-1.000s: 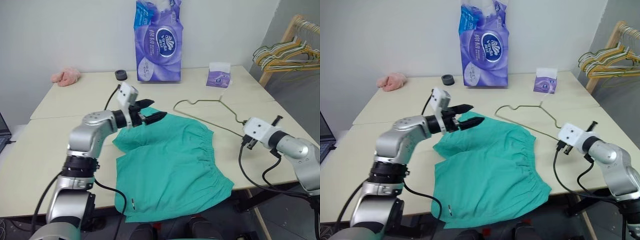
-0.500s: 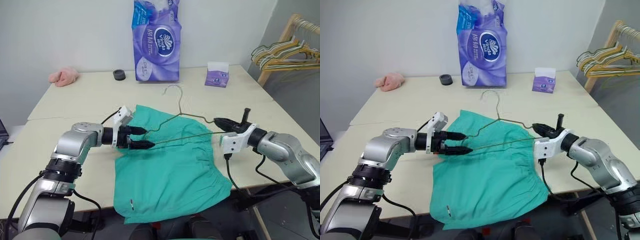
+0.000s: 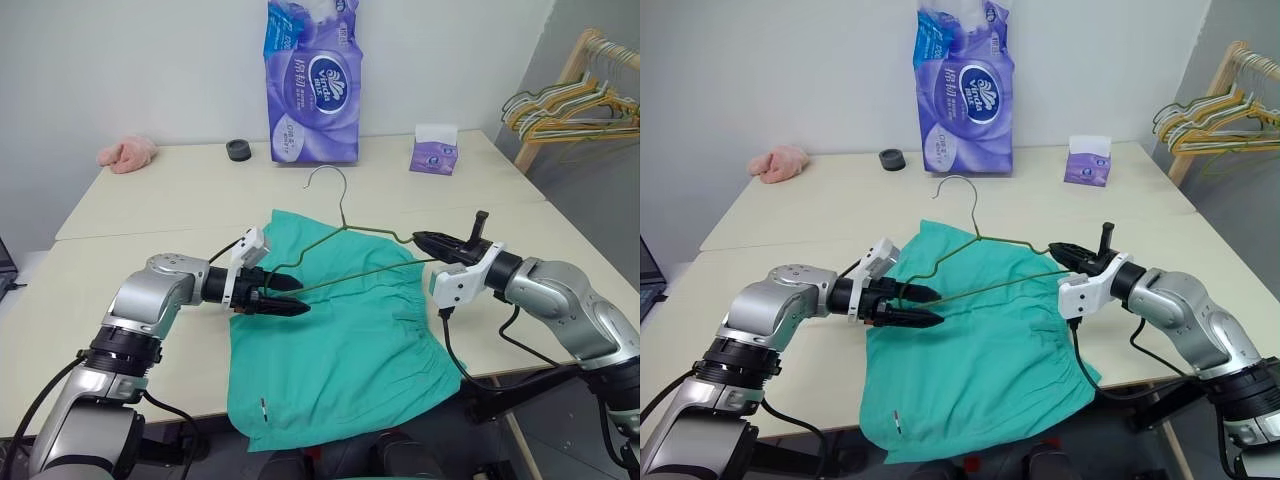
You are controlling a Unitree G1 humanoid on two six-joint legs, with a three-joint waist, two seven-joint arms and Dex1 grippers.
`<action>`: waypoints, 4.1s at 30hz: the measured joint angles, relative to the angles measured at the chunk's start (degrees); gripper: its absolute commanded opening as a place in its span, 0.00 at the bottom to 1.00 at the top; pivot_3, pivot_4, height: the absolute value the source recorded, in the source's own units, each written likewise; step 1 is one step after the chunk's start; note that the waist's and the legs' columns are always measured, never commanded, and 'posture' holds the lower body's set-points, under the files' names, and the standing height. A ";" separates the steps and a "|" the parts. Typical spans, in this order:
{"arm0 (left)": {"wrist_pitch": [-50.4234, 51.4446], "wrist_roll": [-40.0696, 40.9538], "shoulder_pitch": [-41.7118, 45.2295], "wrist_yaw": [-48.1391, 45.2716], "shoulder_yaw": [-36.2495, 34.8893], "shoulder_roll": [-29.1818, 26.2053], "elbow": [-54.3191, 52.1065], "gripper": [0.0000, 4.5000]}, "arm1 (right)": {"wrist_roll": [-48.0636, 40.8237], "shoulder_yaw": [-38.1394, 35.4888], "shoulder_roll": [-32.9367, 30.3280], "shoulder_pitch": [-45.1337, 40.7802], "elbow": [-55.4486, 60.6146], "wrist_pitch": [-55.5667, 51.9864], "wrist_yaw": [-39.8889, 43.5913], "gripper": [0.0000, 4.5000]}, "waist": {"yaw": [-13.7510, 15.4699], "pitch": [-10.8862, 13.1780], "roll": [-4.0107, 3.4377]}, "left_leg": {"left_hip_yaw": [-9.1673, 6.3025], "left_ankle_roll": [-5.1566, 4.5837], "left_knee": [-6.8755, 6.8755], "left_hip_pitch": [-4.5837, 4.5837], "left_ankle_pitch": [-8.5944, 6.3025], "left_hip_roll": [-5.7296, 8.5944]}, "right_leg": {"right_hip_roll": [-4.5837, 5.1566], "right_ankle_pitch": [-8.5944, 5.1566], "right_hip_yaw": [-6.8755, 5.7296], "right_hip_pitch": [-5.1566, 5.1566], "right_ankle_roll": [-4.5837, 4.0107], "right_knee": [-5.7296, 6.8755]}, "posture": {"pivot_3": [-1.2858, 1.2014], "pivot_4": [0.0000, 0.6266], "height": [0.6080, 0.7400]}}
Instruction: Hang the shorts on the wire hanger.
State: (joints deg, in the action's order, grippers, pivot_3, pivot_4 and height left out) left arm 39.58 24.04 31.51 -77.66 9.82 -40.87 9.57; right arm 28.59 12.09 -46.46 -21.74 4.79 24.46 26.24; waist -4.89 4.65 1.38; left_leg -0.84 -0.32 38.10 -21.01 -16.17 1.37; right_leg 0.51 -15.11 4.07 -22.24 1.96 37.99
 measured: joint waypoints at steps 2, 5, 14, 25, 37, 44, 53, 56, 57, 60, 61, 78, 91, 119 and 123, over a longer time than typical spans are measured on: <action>-0.01 0.00 0.00 -0.05 0.00 0.10 0.00 0.36 | 0.00 0.00 0.05 0.01 0.01 0.02 0.05 0.00 | -0.01 0.00 0.00 | 0.00 0.00 0.00 0.00 0.00 0.00 | 0.00 0.00 0.00 0.00 0.00 0.00 | 0.48 0.08 1.00; -0.08 -0.09 -0.10 -0.38 0.00 0.12 -0.07 0.16 | -0.05 -0.01 0.06 0.06 0.06 0.03 0.20 0.00 | -0.01 0.00 0.00 | 0.00 0.00 0.00 0.00 0.00 0.00 | 0.00 0.00 0.00 0.00 0.00 0.00 | 0.48 0.08 1.00; -1.33 -1.05 -1.76 -0.64 1.18 -0.29 -1.73 0.01 | -0.24 -0.10 0.24 0.93 0.67 -0.01 1.41 0.00 | -0.01 0.00 0.00 | 0.00 0.00 0.00 0.00 0.00 0.00 | 0.00 0.00 0.00 0.00 0.00 0.01 | 0.48 0.08 1.00; -3.79 -3.17 -1.74 0.35 1.21 0.37 -1.95 0.00 | -2.76 -1.68 -0.73 4.24 3.23 0.99 3.05 0.70 | 0.03 0.00 0.00 | 0.00 0.00 0.00 0.01 0.00 0.00 | 0.00 0.00 0.00 0.01 0.00 0.01 | 0.48 0.09 1.00; -21.12 -12.76 -1.14 5.51 3.00 2.74 -1.03 0.00 | -34.79 -13.16 -2.35 12.35 19.62 -34.80 17.39 0.85 | 0.06 0.01 0.01 | -0.05 0.00 0.02 0.02 0.00 -0.02 | 0.06 0.01 -0.03 0.07 -0.01 0.00 | 0.47 0.10 1.00; -25.17 -14.48 -0.91 3.06 5.36 2.39 -4.52 0.00 | -47.12 -12.05 -10.17 11.84 28.18 -59.99 25.09 0.85 | 0.06 0.02 0.00 | -0.08 -0.01 0.01 0.00 -0.01 -0.03 | 0.08 -0.12 -0.10 0.06 0.20 -0.04 | 0.46 0.09 1.00; -26.25 -15.30 0.54 1.49 6.74 2.48 -7.08 0.00 | -43.78 -0.42 -11.79 3.80 24.56 -65.65 28.35 0.85 | -0.10 0.02 0.01 | -0.04 -0.01 -0.01 -0.01 -0.01 -0.04 | 0.08 -0.13 -0.08 0.01 0.23 -0.07 | 0.47 0.08 1.00; -26.48 -15.71 0.46 0.90 6.88 2.10 -7.30 0.00 | -43.07 1.69 -11.52 2.37 22.59 -66.62 28.95 0.71 | -0.05 0.02 0.01 | -0.05 -0.01 -0.01 -0.02 -0.01 -0.03 | 0.08 -0.11 -0.09 0.00 0.19 -0.06 | 0.47 0.07 1.00; -26.56 -15.97 0.40 0.79 7.02 1.94 -7.38 0.00 | -43.00 2.18 -11.52 2.22 22.19 -66.89 29.12 0.64 | -0.04 0.02 0.01 | -0.05 -0.01 -0.01 -0.03 -0.01 -0.04 | 0.08 -0.11 -0.09 0.00 0.19 -0.06 | 0.47 0.07 1.00; -26.77 -16.39 0.28 0.70 7.44 1.78 -7.43 0.00 | -42.71 2.96 -11.55 2.20 21.77 -67.26 30.21 0.41 | 0.01 0.02 0.01 | -0.05 -0.01 0.00 -0.03 -0.01 -0.03 | 0.09 -0.12 -0.09 0.00 0.21 -0.06 | 0.47 0.07 1.00; -26.88 -16.44 0.28 0.70 7.47 1.78 -7.43 0.00 | -42.67 2.99 -11.56 2.20 21.77 -67.25 30.43 0.33 | 0.02 0.02 0.01 | -0.05 -0.01 0.01 -0.03 -0.01 -0.03 | 0.09 -0.13 -0.09 0.01 0.22 -0.06 | 0.47 0.07 1.00; -24.22 -13.29 -0.39 0.60 7.07 3.09 -7.55 0.23 | -42.13 3.55 -12.04 4.21 23.85 -67.52 31.62 0.00 | -0.05 0.01 0.01 | -0.08 -0.01 0.02 -0.04 -0.01 -0.04 | 0.10 -0.14 -0.12 0.00 0.24 -0.04 | 0.46 0.07 1.00; -15.41 -4.92 4.54 9.96 -5.55 8.69 5.28 0.70 | -42.98 -4.26 -12.41 13.96 24.97 -68.68 29.28 0.00 | -0.19 -0.01 0.04 | -0.10 0.00 0.04 -0.06 -0.01 -0.03 | 0.09 -0.10 -0.14 0.00 0.21 -0.04 | 0.45 0.07 1.00; -14.28 -6.40 2.26 -4.05 -0.52 2.18 6.61 0.70 | -55.16 -38.77 3.77 46.74 36.40 -90.54 15.48 0.00 | -2.71 -0.07 0.08 | -0.03 0.04 -0.03 0.00 -0.04 -0.04 | 0.07 -0.26 -0.05 0.06 0.46 -0.06 | 0.43 0.10 1.00; -15.62 -6.97 2.25 -4.11 -0.52 2.49 6.86 0.70 | -55.80 -35.55 1.81 45.64 36.71 -90.73 15.38 0.00 | -2.92 -0.06 0.08 | -0.04 0.04 -0.04 -0.02 -0.04 -0.04 | 0.07 -0.27 -0.06 0.06 0.47 -0.09 | 0.43 0.10 1.00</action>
State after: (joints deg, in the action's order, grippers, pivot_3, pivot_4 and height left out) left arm 23.96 17.07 33.76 -81.77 9.31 -38.38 16.43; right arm -27.21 -23.45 -44.65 23.90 41.50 -66.27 41.62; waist -7.81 4.59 1.46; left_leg -0.88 -0.28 38.06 -21.02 -16.21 1.33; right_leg 0.58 -15.38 4.01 -22.18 2.43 37.90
